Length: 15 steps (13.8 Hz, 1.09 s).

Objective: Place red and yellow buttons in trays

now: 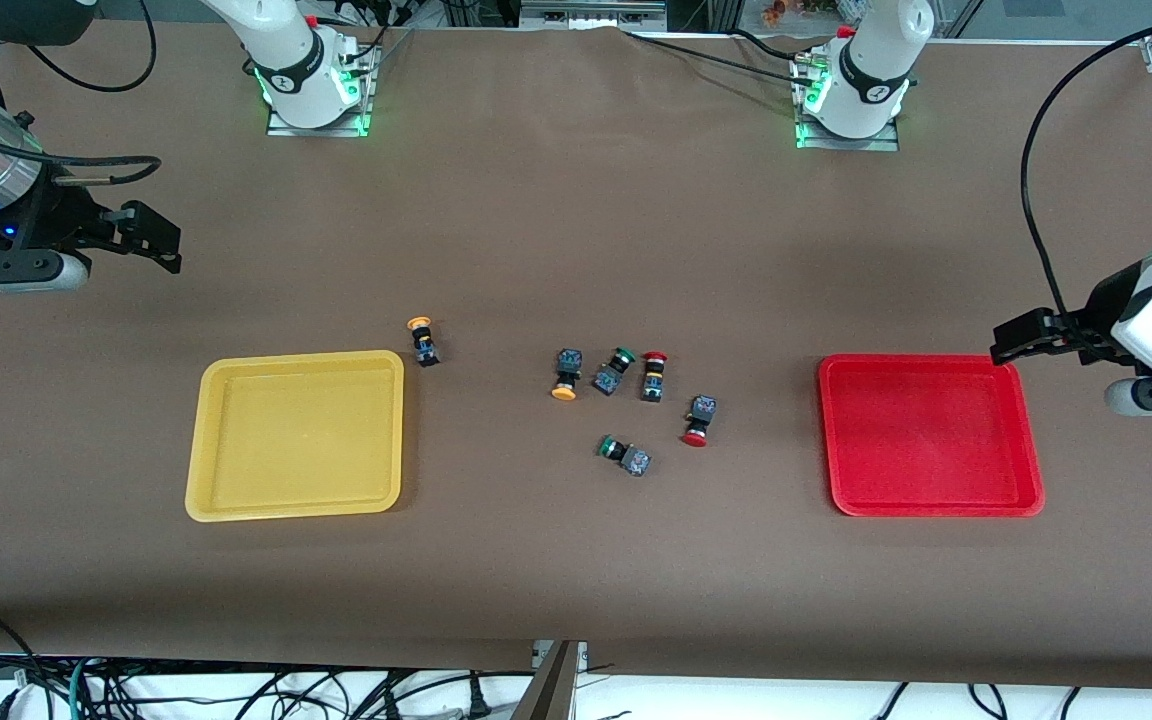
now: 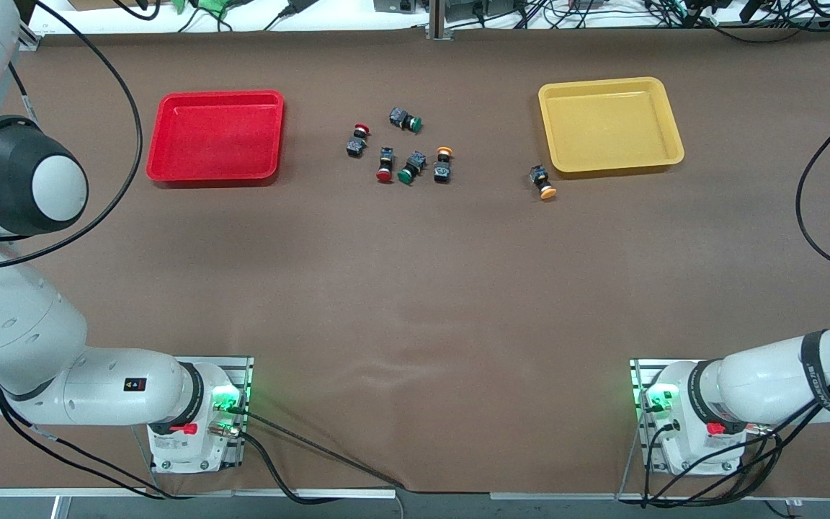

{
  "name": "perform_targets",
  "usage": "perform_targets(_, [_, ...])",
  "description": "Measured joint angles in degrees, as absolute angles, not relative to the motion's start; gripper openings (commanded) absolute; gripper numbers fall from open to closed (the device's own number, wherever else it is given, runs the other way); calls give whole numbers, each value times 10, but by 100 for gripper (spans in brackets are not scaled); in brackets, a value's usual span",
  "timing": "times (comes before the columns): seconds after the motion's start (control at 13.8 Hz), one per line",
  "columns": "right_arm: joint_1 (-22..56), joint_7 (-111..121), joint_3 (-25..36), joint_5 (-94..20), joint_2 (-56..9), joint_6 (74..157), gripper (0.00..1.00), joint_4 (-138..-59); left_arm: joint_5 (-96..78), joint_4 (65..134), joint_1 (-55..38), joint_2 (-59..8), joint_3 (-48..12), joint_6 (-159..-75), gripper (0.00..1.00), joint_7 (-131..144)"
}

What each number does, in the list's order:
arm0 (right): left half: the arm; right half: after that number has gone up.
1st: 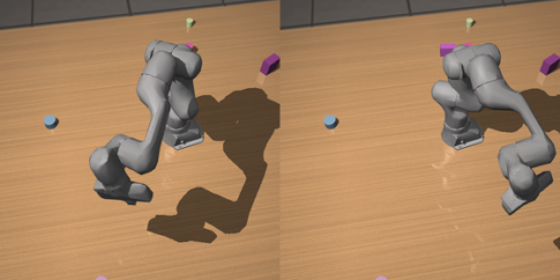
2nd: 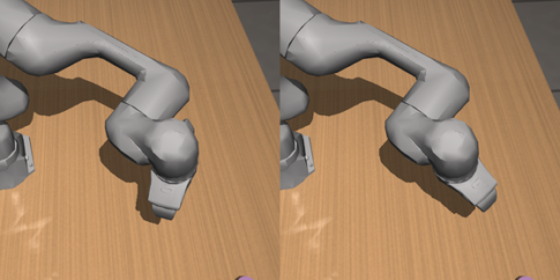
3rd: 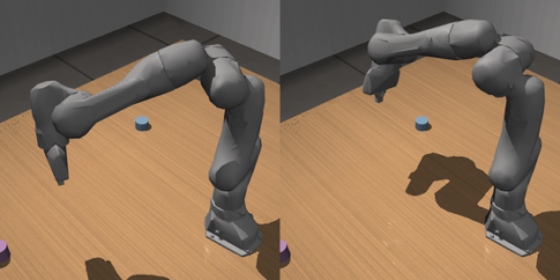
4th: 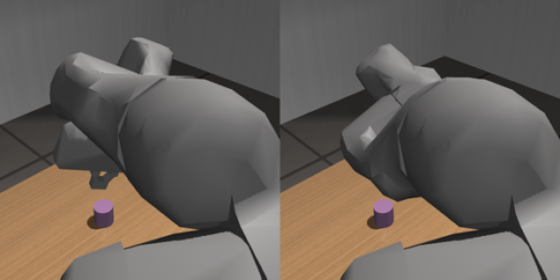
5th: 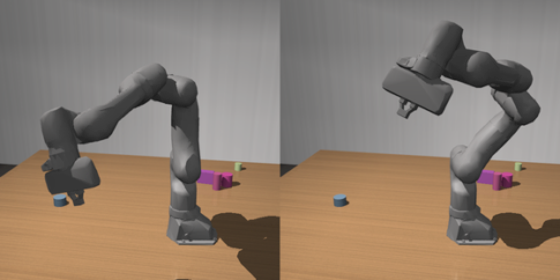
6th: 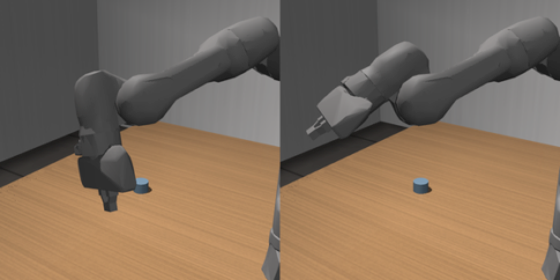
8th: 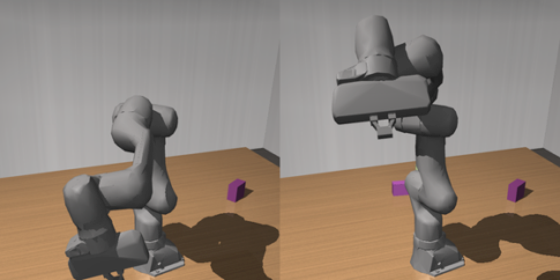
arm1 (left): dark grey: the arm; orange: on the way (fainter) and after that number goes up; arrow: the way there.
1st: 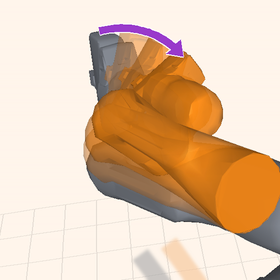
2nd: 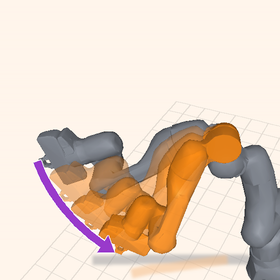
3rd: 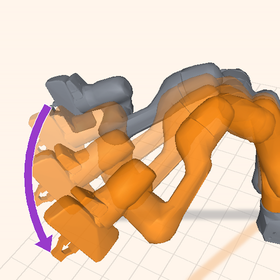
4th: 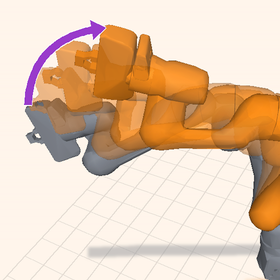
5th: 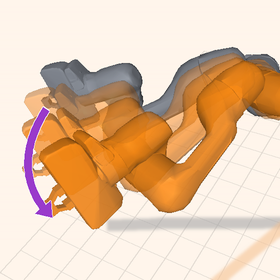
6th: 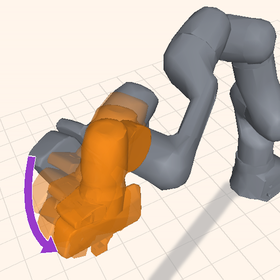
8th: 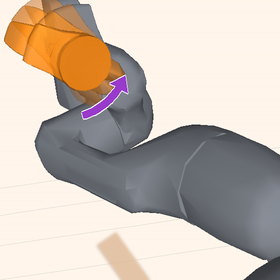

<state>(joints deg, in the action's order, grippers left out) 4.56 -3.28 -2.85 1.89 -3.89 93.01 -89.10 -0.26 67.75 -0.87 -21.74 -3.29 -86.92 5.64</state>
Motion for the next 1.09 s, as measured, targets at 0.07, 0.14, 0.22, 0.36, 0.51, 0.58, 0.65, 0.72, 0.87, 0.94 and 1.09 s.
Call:
perform_targets(0.07, [46, -33, -28, 19, -39, 931, 100, -891, -3, 677, -16, -222, -33, -869, 100, 56])
perform_targets(0.14, [45, -34, -28, 19, -40, 932, 100, -891, -3, 678, -23, -225, -33, -869, 100, 56])
perform_targets(0.22, [45, -34, -28, 19, -40, 933, 100, -891, -3, 677, -28, -230, -34, -870, 100, 57])
perform_targets(0.36, [44, -33, -27, 19, -46, 933, 100, -891, -4, 678, -35, -242, -35, -882, 100, 56])
perform_targets(0.51, [45, -33, -27, 19, -62, 935, 100, -891, -5, 679, -56, -259, -38, -901, 100, 55])
perform_targets(0.58, [45, -33, -27, 19, -73, 938, 100, -891, -5, 680, -74, -271, -39, -905, 100, 57])
perform_targets(0.65, [44, -33, -27, 19, -83, 940, 100, -891, -5, 681, -93, -285, -39, -908, 100, 59])
perform_targets(0.72, [44, -33, -27, 19, -91, 940, 100, -891, -5, 683, -110, -301, -39, -915, 100, 61])
perform_targets(0.87, [45, -33, -27, 19, -103, 940, 100, -891, -5, 686, -134, -335, -40, -953, 100, 66])
perform_targets(0.94, [45, -32, -28, 18, -110, 940, 100, -891, -5, 687, -143, -353, -40, -979, 100, 78])
perform_targets(1.09, [49, -32, -32, 18, -139, 939, 100, -893, -5, 688, -165, -390, -40, -1035, 100, 131])
